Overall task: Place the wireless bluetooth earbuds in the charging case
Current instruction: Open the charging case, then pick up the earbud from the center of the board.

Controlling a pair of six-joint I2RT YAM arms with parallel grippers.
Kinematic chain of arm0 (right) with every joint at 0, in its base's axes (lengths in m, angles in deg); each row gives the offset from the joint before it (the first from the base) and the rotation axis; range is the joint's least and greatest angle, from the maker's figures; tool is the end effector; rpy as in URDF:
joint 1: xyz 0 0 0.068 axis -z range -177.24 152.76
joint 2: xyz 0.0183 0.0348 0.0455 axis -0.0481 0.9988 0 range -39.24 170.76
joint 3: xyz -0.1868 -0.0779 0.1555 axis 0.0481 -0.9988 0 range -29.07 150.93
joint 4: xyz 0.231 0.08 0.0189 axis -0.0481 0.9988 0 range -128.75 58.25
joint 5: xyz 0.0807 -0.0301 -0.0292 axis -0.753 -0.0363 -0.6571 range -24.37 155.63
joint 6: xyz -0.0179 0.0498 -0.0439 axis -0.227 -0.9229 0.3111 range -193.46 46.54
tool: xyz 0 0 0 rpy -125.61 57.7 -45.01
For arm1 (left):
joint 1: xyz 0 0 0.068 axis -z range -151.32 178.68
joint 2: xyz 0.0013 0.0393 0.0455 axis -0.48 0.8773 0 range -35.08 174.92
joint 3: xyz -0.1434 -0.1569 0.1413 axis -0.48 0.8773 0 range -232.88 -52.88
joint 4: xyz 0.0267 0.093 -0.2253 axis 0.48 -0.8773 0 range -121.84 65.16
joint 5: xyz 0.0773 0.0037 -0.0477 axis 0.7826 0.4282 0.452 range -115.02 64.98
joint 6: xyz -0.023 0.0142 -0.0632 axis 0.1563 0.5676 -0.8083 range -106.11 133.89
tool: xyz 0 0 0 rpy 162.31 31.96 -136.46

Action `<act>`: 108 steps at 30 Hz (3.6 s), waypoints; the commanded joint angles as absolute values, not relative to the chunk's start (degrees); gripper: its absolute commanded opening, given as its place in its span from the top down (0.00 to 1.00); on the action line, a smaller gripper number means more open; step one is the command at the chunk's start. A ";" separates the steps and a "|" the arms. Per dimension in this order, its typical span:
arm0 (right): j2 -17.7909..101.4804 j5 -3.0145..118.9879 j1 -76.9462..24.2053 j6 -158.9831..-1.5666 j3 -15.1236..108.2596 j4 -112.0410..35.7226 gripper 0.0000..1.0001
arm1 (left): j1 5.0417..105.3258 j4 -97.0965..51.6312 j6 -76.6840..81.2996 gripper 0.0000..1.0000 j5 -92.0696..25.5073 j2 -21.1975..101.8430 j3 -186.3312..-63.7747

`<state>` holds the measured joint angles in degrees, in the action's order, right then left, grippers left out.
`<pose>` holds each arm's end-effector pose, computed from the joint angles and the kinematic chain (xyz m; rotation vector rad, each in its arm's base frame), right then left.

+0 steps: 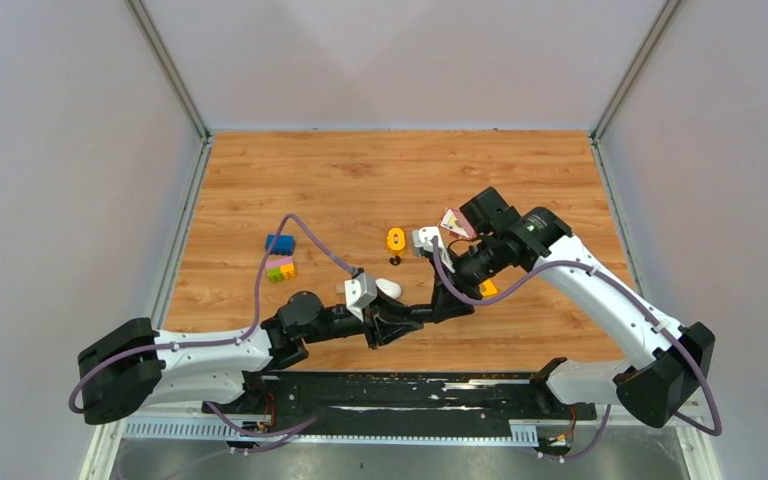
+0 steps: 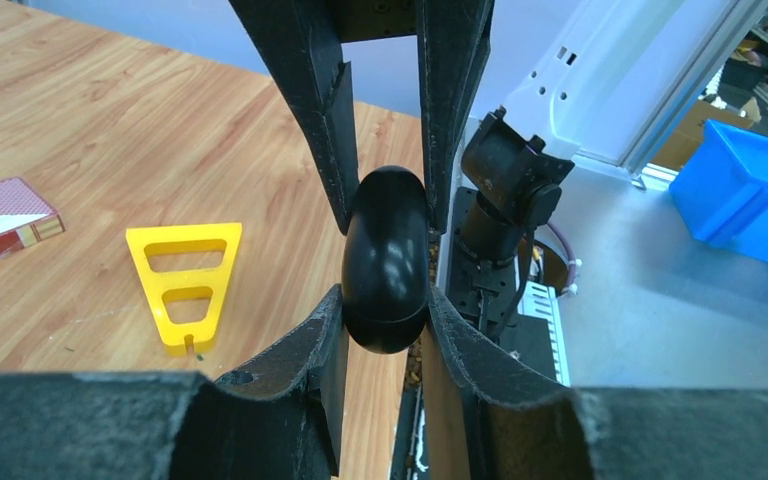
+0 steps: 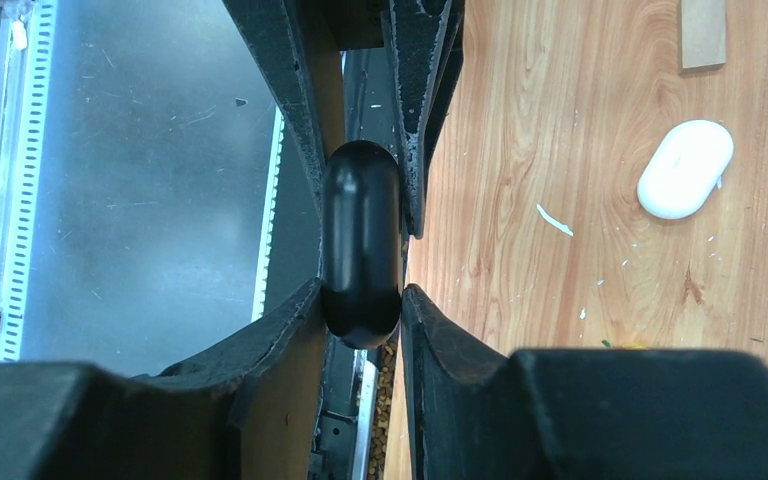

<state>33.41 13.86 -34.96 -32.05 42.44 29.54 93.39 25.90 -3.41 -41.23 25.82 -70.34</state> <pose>0.1422 0.1650 0.3021 -1.7686 1.7937 1.2022 0.0856 -0.2176 0.2316 0.8703 1.3458 -1.3493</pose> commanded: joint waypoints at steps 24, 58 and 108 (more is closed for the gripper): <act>37.07 -4.30 -27.71 -24.60 63.81 43.25 0.58 | 93.64 23.91 -0.43 1.00 -40.41 19.55 -71.45; 79.67 29.16 -21.58 -4.88 76.35 23.20 0.83 | 67.07 -10.16 -2.01 1.00 -57.66 -6.42 -76.82; 98.73 27.80 -20.36 -8.99 90.98 26.23 0.73 | 65.91 -11.21 -1.42 1.00 -59.96 -7.50 -76.32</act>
<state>98.41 29.51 -20.34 -9.15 89.50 25.71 66.35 -13.22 -1.23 -59.08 -7.60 -76.50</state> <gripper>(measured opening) 0.268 0.359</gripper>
